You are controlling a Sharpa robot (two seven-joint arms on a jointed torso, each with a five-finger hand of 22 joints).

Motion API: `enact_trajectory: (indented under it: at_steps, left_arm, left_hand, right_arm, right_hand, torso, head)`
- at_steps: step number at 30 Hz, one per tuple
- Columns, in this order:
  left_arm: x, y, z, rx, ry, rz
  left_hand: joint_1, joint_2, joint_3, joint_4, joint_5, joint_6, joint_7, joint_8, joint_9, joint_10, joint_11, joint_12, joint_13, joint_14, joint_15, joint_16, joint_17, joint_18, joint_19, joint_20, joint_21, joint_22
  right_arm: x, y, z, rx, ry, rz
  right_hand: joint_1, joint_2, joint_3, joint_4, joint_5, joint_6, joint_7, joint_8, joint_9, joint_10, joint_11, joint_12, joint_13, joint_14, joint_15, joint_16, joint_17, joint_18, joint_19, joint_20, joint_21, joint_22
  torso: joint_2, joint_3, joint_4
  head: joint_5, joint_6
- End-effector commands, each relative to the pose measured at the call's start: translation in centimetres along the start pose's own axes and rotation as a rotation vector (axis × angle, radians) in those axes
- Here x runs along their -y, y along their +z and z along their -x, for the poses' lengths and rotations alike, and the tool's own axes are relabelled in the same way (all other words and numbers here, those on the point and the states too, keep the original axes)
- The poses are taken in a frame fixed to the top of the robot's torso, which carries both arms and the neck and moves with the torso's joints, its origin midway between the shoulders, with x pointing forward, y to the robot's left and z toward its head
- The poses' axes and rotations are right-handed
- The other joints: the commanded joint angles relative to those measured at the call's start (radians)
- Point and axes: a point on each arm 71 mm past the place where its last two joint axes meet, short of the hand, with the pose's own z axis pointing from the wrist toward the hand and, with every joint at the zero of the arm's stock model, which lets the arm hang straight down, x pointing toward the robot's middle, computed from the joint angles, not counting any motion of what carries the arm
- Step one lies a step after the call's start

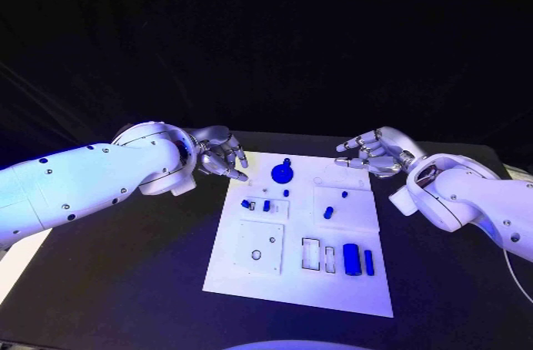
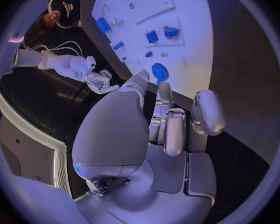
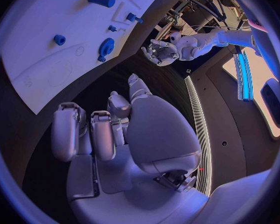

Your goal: Assemble the parts on the task board

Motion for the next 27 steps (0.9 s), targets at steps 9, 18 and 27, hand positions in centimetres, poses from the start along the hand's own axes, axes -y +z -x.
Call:
enact_trajectory:
  at_steps: [9,18,27]
  left_arm:
    - [2.0,0.4,-1.1,-0.079,0.460,-0.091]
    - [3.6,0.5,-1.8,-0.044,0.485,-0.189]
    - [4.0,0.3,-2.7,-0.105,0.502,-0.180]
  left_hand:
    - [0.041,0.008,-0.038,-0.014,-0.004,0.020,-0.017,-0.046,-0.061,0.072,-0.015,0.113,0.062,0.086,-0.016,0.044,0.212,-0.004,0.032,-0.018,0.062,0.082]
    - [0.049,0.025,-0.047,-0.017,-0.002,0.074,-0.017,-0.072,-0.108,0.207,-0.016,0.364,0.293,0.105,-0.020,0.079,0.263,-0.034,0.085,-0.024,0.214,0.160]
    - [0.036,0.024,-0.058,-0.010,-0.004,0.111,-0.017,-0.088,-0.129,0.241,-0.015,0.426,0.356,0.105,-0.024,0.079,0.263,-0.041,0.095,-0.027,0.250,0.179]
  right_arm:
    - [0.2,0.0,-0.3,-0.008,-0.003,0.005]
    - [0.2,0.0,-0.5,-0.012,-0.001,0.006]
    - [0.2,0.0,-0.6,-0.011,0.000,0.006]
  right_hand:
    - [-0.007,0.003,-0.005,0.000,0.005,0.006,0.000,-0.002,0.000,-0.005,0.001,0.000,-0.001,0.080,-0.009,-0.006,0.161,0.015,-0.005,-0.003,-0.006,-0.001]
    - [-0.007,0.003,-0.005,0.000,0.005,0.006,0.000,-0.002,0.000,-0.005,0.001,0.000,-0.001,0.080,-0.009,-0.006,0.161,0.015,-0.005,-0.003,-0.006,-0.001]
    - [-0.007,0.003,-0.005,0.000,0.005,0.006,0.000,-0.002,0.000,-0.005,0.001,0.000,-0.001,0.080,-0.009,-0.006,0.161,0.015,-0.005,-0.003,-0.006,-0.001]
  torso:
    - [0.001,-0.0017,0.0028]
    - [0.002,-0.0011,0.0017]
    - [0.002,-0.0007,0.0026]
  head:
    - [-0.002,0.003]
    - [0.006,-0.001]
    - [0.006,-0.002]
